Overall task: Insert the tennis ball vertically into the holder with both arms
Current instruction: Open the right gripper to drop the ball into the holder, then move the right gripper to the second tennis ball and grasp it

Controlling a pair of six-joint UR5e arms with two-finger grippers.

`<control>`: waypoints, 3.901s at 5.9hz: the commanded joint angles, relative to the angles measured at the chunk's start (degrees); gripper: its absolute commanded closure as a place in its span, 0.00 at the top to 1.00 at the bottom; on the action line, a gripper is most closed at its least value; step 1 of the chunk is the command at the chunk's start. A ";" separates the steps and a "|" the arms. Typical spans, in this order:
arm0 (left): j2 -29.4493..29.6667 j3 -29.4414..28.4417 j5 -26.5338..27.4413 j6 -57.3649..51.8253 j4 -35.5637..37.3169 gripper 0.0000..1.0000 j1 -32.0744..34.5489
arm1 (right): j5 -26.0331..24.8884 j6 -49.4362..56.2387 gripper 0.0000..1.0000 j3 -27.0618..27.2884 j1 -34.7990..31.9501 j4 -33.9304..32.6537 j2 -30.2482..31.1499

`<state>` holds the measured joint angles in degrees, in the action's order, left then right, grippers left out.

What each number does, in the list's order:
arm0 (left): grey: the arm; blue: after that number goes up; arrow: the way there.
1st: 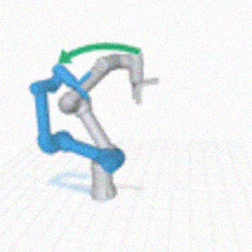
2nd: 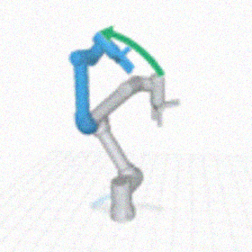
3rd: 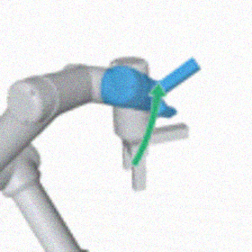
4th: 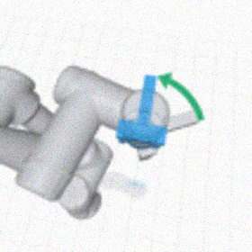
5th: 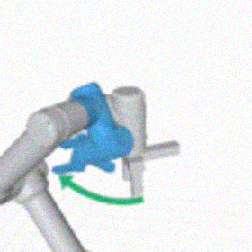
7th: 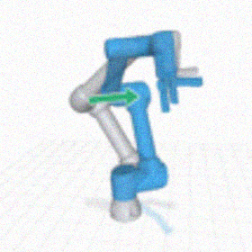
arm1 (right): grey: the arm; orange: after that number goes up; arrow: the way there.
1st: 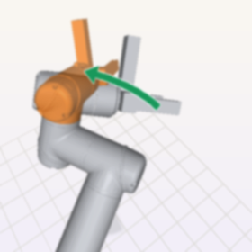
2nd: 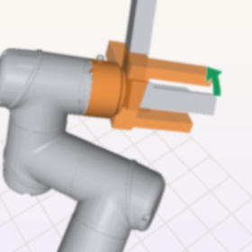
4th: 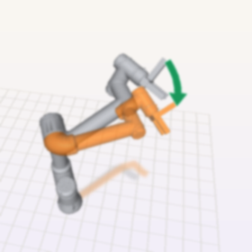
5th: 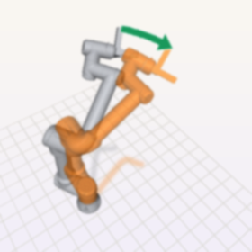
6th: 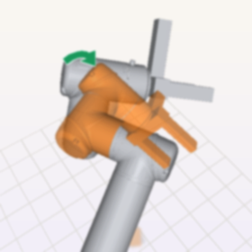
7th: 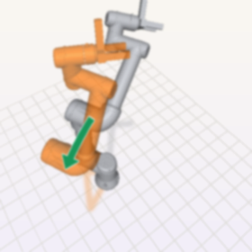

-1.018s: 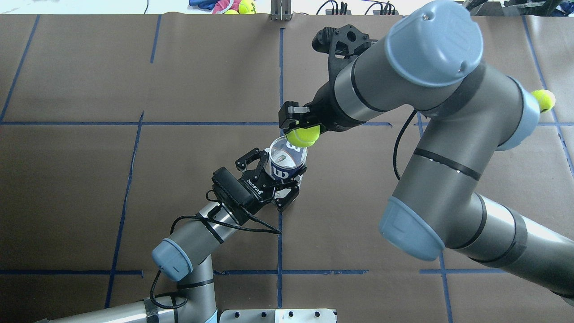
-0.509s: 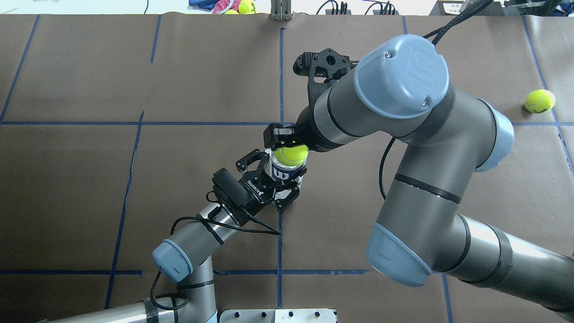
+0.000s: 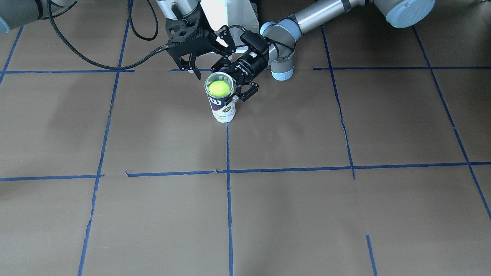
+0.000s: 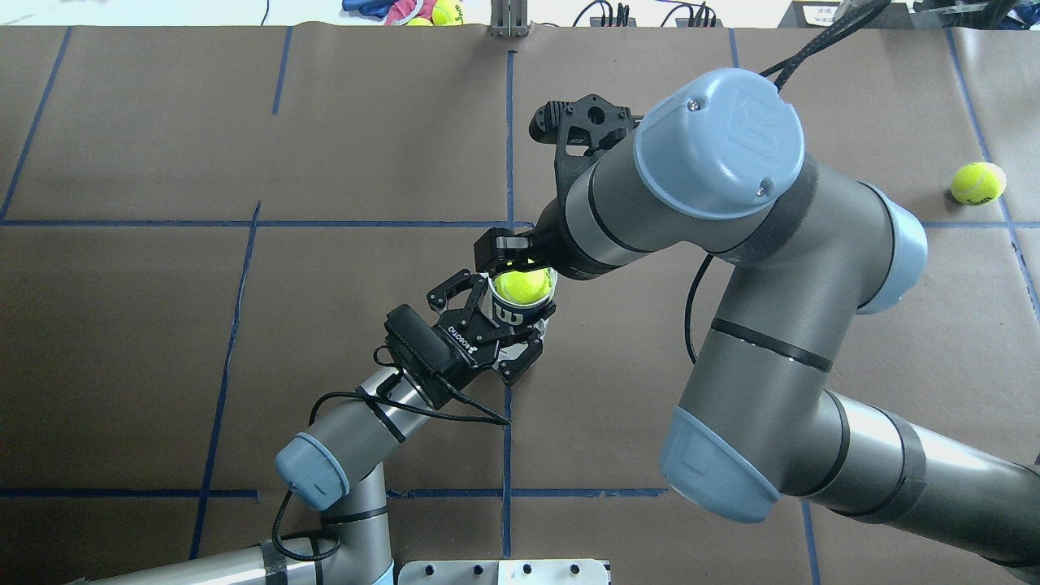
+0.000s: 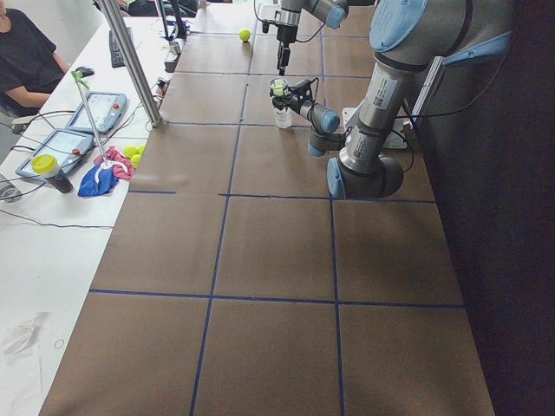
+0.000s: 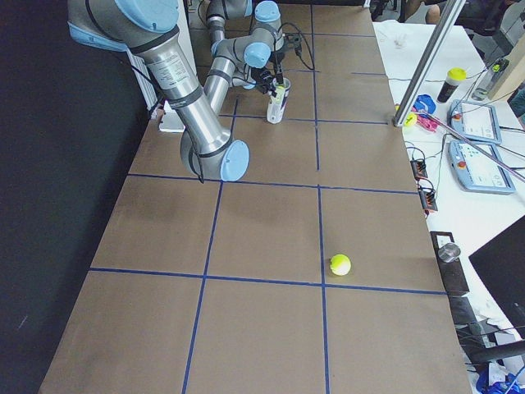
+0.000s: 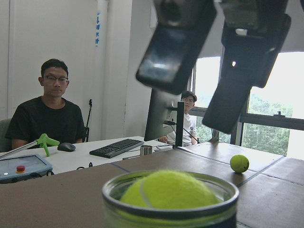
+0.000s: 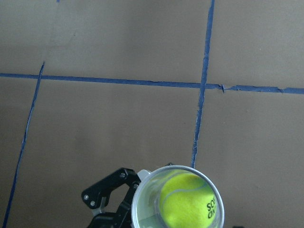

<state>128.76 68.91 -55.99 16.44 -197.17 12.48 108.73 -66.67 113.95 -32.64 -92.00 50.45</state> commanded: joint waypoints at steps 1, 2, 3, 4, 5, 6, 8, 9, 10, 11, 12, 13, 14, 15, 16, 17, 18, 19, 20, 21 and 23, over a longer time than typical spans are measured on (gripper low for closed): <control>-0.09 0.00 0.00 0.00 -0.67 0.85 -0.08 | 1.39 1.88 0.88 -0.04 -5.28 -0.02 1.40; -0.70 0.00 0.00 0.00 -1.37 0.86 -0.08 | 4.70 8.25 0.88 -0.04 -10.46 0.07 4.28; -0.79 0.09 0.00 0.09 -1.46 0.87 -0.08 | 7.87 19.10 0.88 -0.48 -16.95 0.15 9.44; -0.88 0.17 0.00 0.35 -1.46 0.87 -0.08 | 8.25 29.13 0.88 -2.57 -22.41 0.15 14.02; -0.79 0.18 0.00 0.44 -1.46 0.87 -0.26 | 10.34 36.89 0.88 -7.03 -26.99 0.41 17.63; -0.79 0.26 0.00 0.44 -1.46 0.88 -0.26 | 14.19 49.84 0.88 -16.56 -34.17 0.59 18.63; -0.62 0.18 0.00 0.44 -1.38 0.89 -0.35 | 17.04 63.80 0.88 -36.76 -40.54 10.27 17.24; -0.62 0.18 0.00 0.44 -1.38 0.89 -0.35 | 16.52 67.17 0.88 -45.31 -41.53 16.70 16.88; -0.62 0.18 0.00 0.44 -1.38 0.89 -0.35 | 16.52 71.03 0.89 -49.66 -42.06 19.29 16.88; -0.62 0.26 0.00 0.35 -1.38 0.89 -0.35 | 16.69 72.89 0.90 -51.09 -41.98 19.31 17.31; -0.62 0.26 0.00 0.35 -1.38 0.89 -0.35 | 16.52 77.00 0.92 -52.76 -41.98 19.40 17.49; -0.62 0.26 0.00 0.35 -1.38 0.89 -0.35 | 15.91 77.13 0.94 -53.04 -41.37 19.49 17.32; -0.70 0.26 0.00 0.35 -1.38 0.89 -0.35 | 15.29 77.13 0.97 -53.65 -40.66 19.66 17.40; -0.70 0.26 0.00 0.35 -1.38 0.89 -0.35 | 13.63 77.22 0.97 -54.26 -39.27 20.27 17.32; -0.62 0.26 0.00 0.35 -1.38 0.89 -0.35 | 12.66 77.13 0.97 -55.05 -38.55 21.24 17.40; -0.70 0.18 0.00 0.35 -1.38 0.89 -0.35 | 11.87 77.13 0.93 -55.76 -38.03 21.33 17.41; -0.70 0.18 0.00 0.35 -1.38 0.89 -0.35 | 11.86 77.31 0.33 -55.50 -38.02 21.25 16.97; -0.70 0.18 0.00 0.35 -1.38 0.89 -0.35 | 12.90 77.05 0.01 -50.28 -38.72 20.38 16.79; -0.70 0.18 0.00 0.35 -1.38 0.89 -0.35 | 16.65 76.52 0.00 -38.57 -40.20 10.10 16.70; -0.70 0.18 0.00 0.35 -1.38 0.89 -0.35 | 17.65 75.56 0.00 -22.44 -39.96 -5.32 16.70; -0.70 0.18 0.00 0.35 -1.29 0.89 -0.35 | 21.42 51.18 0.00 -2.93 -30.69 -12.68 16.61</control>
<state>128.05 69.08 -55.99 16.79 -198.52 12.13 128.31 -3.44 102.27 -67.90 -101.97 67.09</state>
